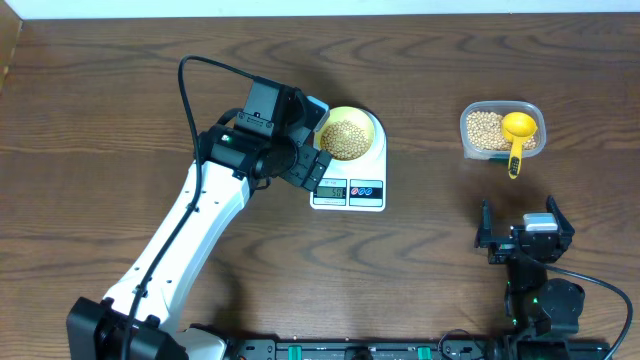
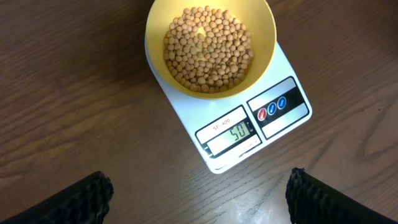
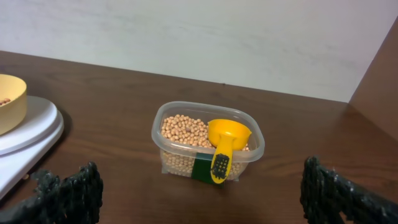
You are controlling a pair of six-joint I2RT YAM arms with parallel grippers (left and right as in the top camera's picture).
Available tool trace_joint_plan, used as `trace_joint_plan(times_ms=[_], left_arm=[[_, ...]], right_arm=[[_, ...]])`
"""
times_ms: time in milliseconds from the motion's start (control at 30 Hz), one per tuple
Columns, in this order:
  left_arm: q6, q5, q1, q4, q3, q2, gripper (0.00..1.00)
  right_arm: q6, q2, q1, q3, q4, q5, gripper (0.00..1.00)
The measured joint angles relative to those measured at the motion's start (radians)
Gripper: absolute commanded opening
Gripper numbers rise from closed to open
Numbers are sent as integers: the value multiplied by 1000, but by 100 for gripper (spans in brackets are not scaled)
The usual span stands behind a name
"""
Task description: Scoop item into bowl and weigh 50g on scale
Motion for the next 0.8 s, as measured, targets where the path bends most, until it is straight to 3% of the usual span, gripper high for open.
trace_joint_plan(times_ms=[233,267,800], left_arm=[[0,0,0,-3,0,0,91],[0,0,0,-3,0,0,98],[-8,0,0,-68,-44,-26,98]], right_arm=[[0,0,0,0,0,0,99],[0,0,0,0,0,0,99],[0,0,0,0,0,0,99]])
